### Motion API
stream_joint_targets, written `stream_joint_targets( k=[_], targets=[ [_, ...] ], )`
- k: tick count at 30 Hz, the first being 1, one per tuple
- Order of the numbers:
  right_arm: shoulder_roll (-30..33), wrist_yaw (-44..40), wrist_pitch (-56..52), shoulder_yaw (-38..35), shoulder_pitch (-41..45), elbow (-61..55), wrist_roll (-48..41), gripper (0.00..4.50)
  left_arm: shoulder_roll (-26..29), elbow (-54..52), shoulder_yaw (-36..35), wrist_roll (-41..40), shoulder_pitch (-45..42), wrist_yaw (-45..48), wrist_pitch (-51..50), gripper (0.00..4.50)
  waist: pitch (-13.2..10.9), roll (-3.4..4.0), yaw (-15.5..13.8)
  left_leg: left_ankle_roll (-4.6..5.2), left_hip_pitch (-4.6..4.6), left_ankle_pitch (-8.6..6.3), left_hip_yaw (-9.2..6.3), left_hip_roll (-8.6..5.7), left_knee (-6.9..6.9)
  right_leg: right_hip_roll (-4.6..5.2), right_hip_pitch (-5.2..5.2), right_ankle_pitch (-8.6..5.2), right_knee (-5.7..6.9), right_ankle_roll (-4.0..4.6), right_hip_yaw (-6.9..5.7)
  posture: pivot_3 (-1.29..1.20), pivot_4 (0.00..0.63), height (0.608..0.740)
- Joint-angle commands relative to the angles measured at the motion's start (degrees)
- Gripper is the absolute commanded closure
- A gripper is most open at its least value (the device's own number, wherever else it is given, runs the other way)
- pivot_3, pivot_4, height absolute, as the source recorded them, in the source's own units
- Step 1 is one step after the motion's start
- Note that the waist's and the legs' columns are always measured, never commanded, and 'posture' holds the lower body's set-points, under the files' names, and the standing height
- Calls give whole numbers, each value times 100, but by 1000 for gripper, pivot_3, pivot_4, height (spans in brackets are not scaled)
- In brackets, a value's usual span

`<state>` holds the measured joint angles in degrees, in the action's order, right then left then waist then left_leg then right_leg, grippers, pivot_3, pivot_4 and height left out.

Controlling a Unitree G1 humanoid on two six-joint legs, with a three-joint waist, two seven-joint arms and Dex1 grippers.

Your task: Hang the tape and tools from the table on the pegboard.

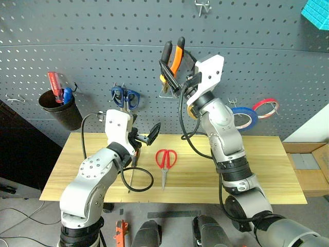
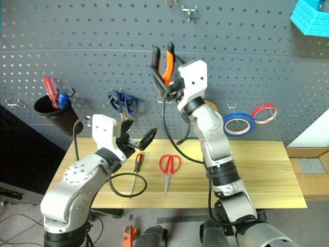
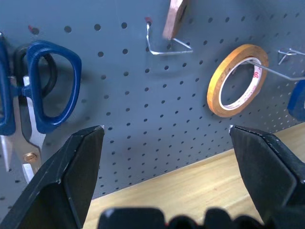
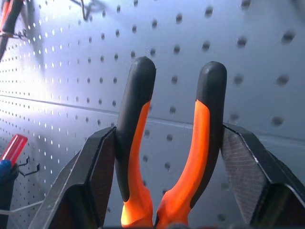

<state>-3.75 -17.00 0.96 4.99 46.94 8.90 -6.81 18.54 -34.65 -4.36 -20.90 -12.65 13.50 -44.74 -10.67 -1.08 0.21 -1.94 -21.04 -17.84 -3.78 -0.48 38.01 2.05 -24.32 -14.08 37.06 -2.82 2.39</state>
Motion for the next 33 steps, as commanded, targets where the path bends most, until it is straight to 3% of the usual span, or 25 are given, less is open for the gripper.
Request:
stream_joint_targets(
  k=[1,8,26,33],
  targets=[
    [-94,8,384,83,269,-35,72,1572,47,-28,38,52,-68,90,262,0,0,0,-1,0,-2,0,0,0,0,1,-3,0,1,0,0,99,147,740],
    [248,108,34,687,22,449,1019,1572,107,0,29,62,-43,191,307,0,11,-1,-3,0,10,0,1,-1,4,2,7,0,8,0,2,103,148,740],
    [385,392,-350,538,104,692,1249,1572,97,111,155,79,-195,262,292,0,52,-19,4,-10,72,30,-7,-1,19,-16,36,22,93,38,0,90,142,740],
    [385,590,-449,356,297,1059,1212,1572,82,174,153,68,-309,263,305,0,52,-19,-19,-37,38,46,-24,5,17,-35,14,23,84,47,-11,91,138,740]
  ],
)
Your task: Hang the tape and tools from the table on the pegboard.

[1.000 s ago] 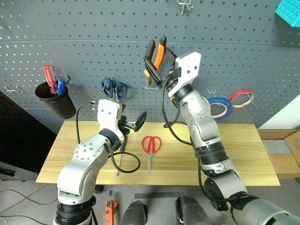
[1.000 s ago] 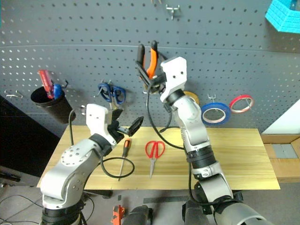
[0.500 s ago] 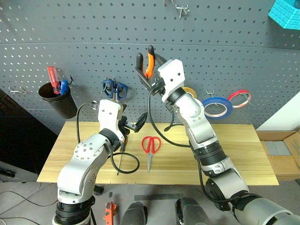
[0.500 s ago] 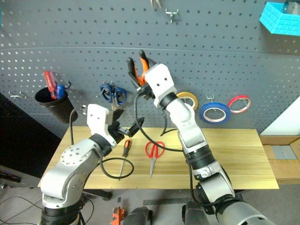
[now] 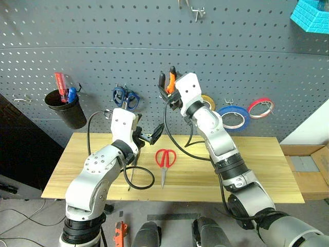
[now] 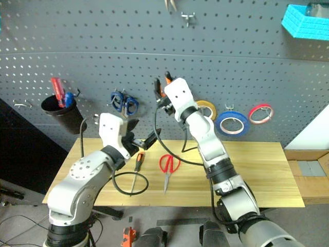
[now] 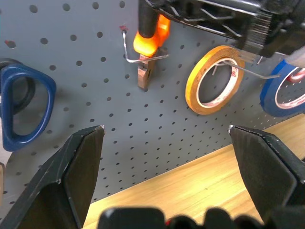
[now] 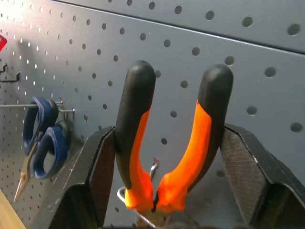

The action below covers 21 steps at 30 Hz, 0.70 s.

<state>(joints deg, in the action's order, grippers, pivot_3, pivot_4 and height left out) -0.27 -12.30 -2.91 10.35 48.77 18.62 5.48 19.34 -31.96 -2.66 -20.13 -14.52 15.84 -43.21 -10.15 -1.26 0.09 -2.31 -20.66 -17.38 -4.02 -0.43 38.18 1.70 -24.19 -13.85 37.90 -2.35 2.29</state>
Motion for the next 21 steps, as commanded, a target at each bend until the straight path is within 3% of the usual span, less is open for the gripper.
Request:
stream_joint_targets(
  k=[1,4,9,21],
  targets=[
    [38,112,-64,-183,129,105,-29,1572,-3,-89,-12,-9,-127,27,157,0,1,-2,-13,-8,-5,5,-4,1,0,1,0,0,-4,0,-3,90,139,740],
    [27,38,-73,-188,141,102,-96,1572,-14,-67,-6,-5,-131,24,176,0,1,-2,-14,-9,-11,5,-8,1,0,7,1,0,-12,0,-5,92,137,740],
    [40,-34,-93,-170,87,37,-122,34,-36,-37,-10,0,-118,14,210,0,1,-2,-2,-9,-11,5,-9,0,-2,6,0,0,-11,0,-7,92,141,740],
    [414,-305,-330,-134,-385,-540,-134,34,-104,-40,-75,17,8,-104,194,0,1,-2,-1,-9,-16,5,-9,1,-7,4,-4,0,-20,0,-6,83,147,740]
  ],
)
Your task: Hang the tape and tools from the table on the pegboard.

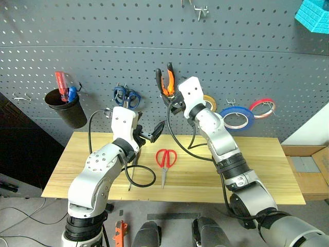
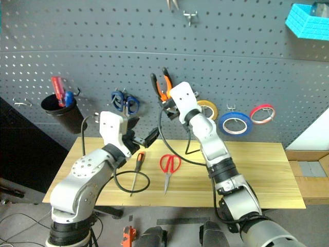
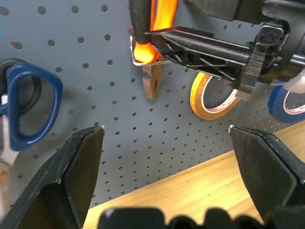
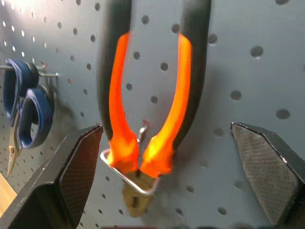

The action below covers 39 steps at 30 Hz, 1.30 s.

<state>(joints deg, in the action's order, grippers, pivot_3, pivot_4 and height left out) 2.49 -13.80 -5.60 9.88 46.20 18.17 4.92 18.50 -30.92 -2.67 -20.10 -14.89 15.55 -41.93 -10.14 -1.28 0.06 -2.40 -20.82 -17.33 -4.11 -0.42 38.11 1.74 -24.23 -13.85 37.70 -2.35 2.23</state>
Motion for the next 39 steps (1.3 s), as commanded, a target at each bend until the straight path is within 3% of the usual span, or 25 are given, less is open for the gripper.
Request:
stream_joint_targets(
  k=[1,5,12,16,21,28,39],
  targets=[
    [202,-226,-98,-84,-221,-635,-96,34,-12,-153,-111,36,96,-126,30,0,0,0,4,0,0,0,1,0,0,0,0,0,-1,0,1,83,147,740],
    [569,-726,-205,-54,-717,-1469,-277,34,117,-53,-172,301,455,-352,-34,0,-2,0,11,2,0,-1,0,2,-4,-1,-1,0,-5,0,2,76,157,740],
    [1088,-2053,-521,180,-1719,-2645,-1156,34,-272,760,195,861,1006,-865,141,0,-6,0,21,27,3,-15,-4,5,-3,-2,3,0,-6,-1,2,45,177,740],
    [1593,-3283,343,725,-2543,-2308,-1278,34,-623,1649,757,1284,1284,-1059,387,0,-14,0,11,28,9,-16,-10,1,-3,0,19,-1,-19,-2,-7,19,190,740],
    [1941,-4018,1172,1015,-2768,-1613,-1188,34,-949,2436,1078,1582,1220,-1135,562,0,-53,-6,44,30,7,-16,-7,0,4,5,17,0,-16,-4,-6,9,200,740],
    [1867,-4193,1510,993,-2640,-1023,-1070,34,-1211,3083,1459,1956,1014,-1221,397,0,-56,-8,129,29,13,-16,-6,2,3,-6,18,-1,-6,-2,-2,4,210,740],
    [1746,-4266,1612,972,-2600,-784,-1065,34,-1272,3050,1681,2290,1060,-1241,-191,0,-63,-3,156,29,14,-16,-10,6,2,0,18,-1,-7,-3,-2,0,212,740]
  ],
)
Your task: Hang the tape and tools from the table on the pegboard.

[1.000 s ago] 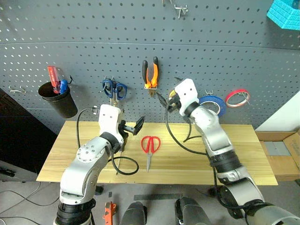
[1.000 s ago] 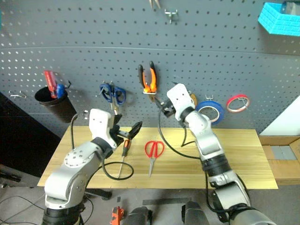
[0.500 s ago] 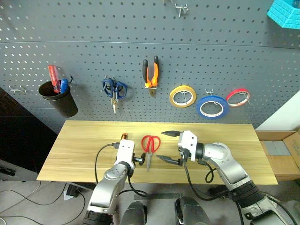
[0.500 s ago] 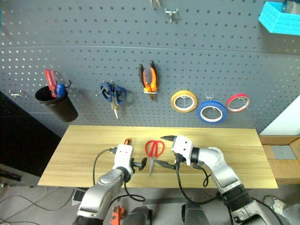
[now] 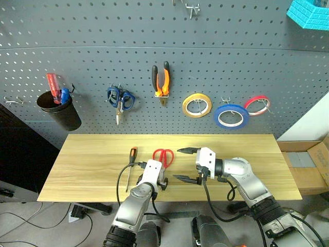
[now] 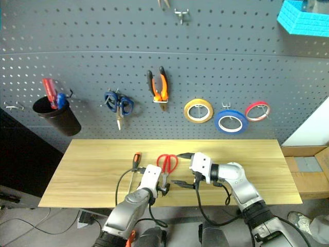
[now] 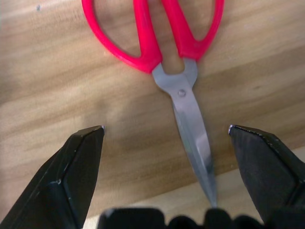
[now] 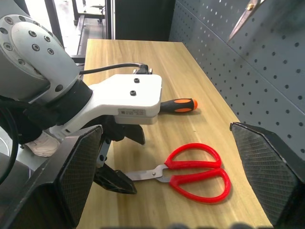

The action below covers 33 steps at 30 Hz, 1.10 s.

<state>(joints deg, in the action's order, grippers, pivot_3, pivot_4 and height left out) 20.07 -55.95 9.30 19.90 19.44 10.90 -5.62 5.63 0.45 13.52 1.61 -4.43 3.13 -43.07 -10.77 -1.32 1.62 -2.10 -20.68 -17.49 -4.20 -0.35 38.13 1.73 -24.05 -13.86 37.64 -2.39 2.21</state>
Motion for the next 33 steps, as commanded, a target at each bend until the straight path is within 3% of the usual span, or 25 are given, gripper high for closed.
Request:
stream_joint_targets(
  k=[1,4,13,22,33],
  targets=[
    [-4,-64,132,-39,69,-42,-12,11,21,-62,58,129,0,14,-84,183,0,0,0,0,0,0,0,0,0,0,0,0,0,0,0,-2,211,740],
    [20,-91,156,-55,41,-11,-15,0,12,16,35,138,-68,62,-75,892,0,0,1,0,0,0,0,0,0,1,0,0,0,0,0,-3,209,740],
    [4,-63,106,-36,19,-62,-3,0,16,206,-42,134,-266,168,-41,4172,0,1,5,0,0,0,0,-1,0,2,0,0,0,0,0,-8,209,740],
    [-32,-6,23,-99,108,-73,-14,0,132,30,-117,75,-171,283,53,4227,-1,1,6,-1,0,0,-1,-1,0,4,0,0,0,0,-1,-2,196,740],
    [-66,201,-1118,-525,-204,-1420,-795,0,1428,-3234,-705,3,1543,952,247,4227,3,8,-30,-4,-13,0,-9,1,-7,41,-5,-2,-11,2,1,65,147,740]
  ],
)
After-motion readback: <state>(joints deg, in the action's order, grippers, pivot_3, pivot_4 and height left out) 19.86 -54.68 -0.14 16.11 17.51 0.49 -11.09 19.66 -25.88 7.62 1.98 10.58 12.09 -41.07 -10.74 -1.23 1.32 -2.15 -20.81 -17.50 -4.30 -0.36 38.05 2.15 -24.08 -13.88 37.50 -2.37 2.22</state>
